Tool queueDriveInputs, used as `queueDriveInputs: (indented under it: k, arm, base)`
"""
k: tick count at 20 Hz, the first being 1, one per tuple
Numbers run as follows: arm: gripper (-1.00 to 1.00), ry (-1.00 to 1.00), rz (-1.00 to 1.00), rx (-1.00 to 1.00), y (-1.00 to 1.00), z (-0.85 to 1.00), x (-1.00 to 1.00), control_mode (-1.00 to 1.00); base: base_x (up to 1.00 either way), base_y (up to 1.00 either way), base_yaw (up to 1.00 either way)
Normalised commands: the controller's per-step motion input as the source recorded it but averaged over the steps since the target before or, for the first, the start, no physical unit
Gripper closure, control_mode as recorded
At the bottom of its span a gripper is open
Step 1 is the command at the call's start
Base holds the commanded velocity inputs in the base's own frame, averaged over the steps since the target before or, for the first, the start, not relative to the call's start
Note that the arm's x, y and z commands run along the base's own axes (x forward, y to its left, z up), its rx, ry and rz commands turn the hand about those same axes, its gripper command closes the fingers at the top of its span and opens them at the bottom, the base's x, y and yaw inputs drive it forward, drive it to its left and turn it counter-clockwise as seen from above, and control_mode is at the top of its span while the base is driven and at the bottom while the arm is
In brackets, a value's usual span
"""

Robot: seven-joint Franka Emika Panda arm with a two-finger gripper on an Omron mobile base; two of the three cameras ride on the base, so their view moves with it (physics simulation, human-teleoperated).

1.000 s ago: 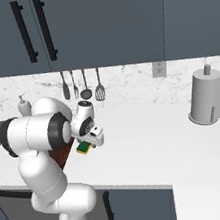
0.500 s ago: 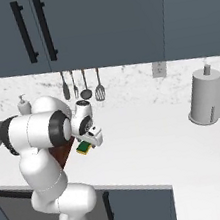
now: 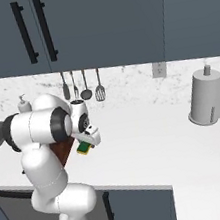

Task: Pick up the sponge from the counter and clean the cutting board by briefly scrubbing or pressing down on the cutting board. Once finished, release the sponge.

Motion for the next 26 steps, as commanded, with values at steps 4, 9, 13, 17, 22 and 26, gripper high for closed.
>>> queueDriveInputs:
  k: [4, 9, 13, 17, 22, 26]
  arm:
    - [1.00, -0.01, 0.00, 0.02, -0.06, -0.30, -0.27, -1.00]
    - [1.00, -0.04, -0.12, 0.10, -0.11, 0.12, -0.56, -1.00]
    - [1.00, 0.00, -0.25, 0.02, 0.00, 0.43, -0.24, -1.00]
    - [1.00, 0.05, -0.30, 0.00, 0.01, 0.41, -0.12, -1.00]
    - [1.00, 0.13, -0.31, 0.00, 0.07, 0.07, -0.26, -1.00]
    - [1.00, 0.18, -0.30, 0.00, 0.30, 0.00, -0.49, -1.00]
  base:
    - [0.00, 0.00, 0.00]
    - [0.00, 0.00, 0.00]
    - [0.00, 0.00, 0.00]
    - [0.00, 0.00, 0.00]
    - [0.00, 0.00, 0.00]
    - [0.00, 0.00, 0.00]
